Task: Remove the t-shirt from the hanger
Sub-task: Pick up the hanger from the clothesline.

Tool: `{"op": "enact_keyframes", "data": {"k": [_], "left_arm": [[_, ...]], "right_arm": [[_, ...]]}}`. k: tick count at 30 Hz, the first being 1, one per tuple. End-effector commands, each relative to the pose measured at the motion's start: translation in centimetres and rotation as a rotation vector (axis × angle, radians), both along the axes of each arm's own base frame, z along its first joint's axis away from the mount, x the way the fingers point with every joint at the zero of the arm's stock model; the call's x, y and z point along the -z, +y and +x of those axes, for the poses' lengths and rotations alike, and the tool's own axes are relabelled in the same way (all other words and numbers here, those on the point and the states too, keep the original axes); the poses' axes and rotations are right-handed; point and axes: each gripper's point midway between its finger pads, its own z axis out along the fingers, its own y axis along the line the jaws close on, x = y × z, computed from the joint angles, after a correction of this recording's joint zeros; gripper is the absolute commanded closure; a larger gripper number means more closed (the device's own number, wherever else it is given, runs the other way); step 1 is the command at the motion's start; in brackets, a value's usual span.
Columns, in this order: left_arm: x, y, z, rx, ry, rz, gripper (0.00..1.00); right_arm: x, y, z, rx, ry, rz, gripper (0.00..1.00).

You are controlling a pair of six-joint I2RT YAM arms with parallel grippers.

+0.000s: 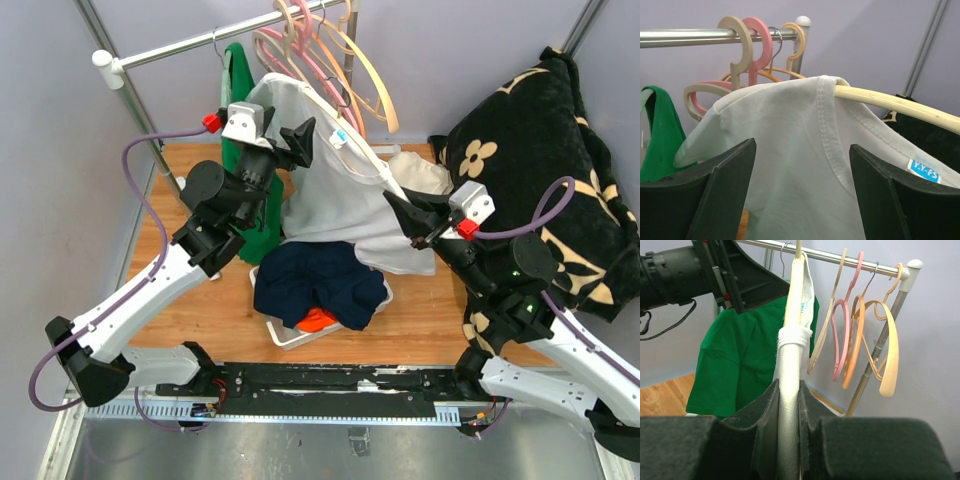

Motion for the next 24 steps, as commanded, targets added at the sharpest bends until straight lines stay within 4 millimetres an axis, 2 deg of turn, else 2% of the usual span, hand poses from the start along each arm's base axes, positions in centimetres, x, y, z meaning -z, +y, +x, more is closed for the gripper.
{"op": "enact_keyframes", "data": {"k": [1,6,10,11,13,15,16,21,24], "left_arm": [[-2.1,-0.8,0.0,0.072,-0.048,-0.038,0.22],[-2.5,-1.4,0.4,0.109,-0.069,-0.039,0.31],[-2.9,-1.9,0.5,0.133,-0.087,-0.035,0.47],[-3.1,-2.0,0.5,0.138,-0.092,-0.035,0.54],[-3.5,-2.4,0.3,0.161,-0.106,-0.030,0.79],[-3.7,-2.8,-0.2,0.194,-0.124,-0.022,0.95],[-3.8,-3.0,-0.4,0.211,-0.131,-0.018,0.99],[-4.0,-4.0,-2.5,0.320,-0.165,0.012,0.99],[-3.6,-5.7,-4.7,0.466,-0.177,0.054,0.99]], "right_arm": [[-2.8,-1.7,-1.1,0.006,-0.084,0.074,0.99],[-2.7,-1.9,-1.3,0.008,-0.082,0.073,0.99],[-2.4,-1.9,-1.2,0.013,-0.074,0.070,0.99],[-2.3,-2.0,-1.1,0.015,-0.073,0.069,0.99],[-2.2,-2.0,-1.1,0.019,-0.071,0.068,0.99],[-2.1,-2.1,-0.9,0.028,-0.068,0.069,0.99],[-2.1,-2.1,-0.8,0.036,-0.066,0.071,0.99],[-1.7,-2.3,0.2,0.083,-0.040,0.078,0.99],[-1.5,-2.3,1.0,0.114,-0.028,0.092,0.99]]}}
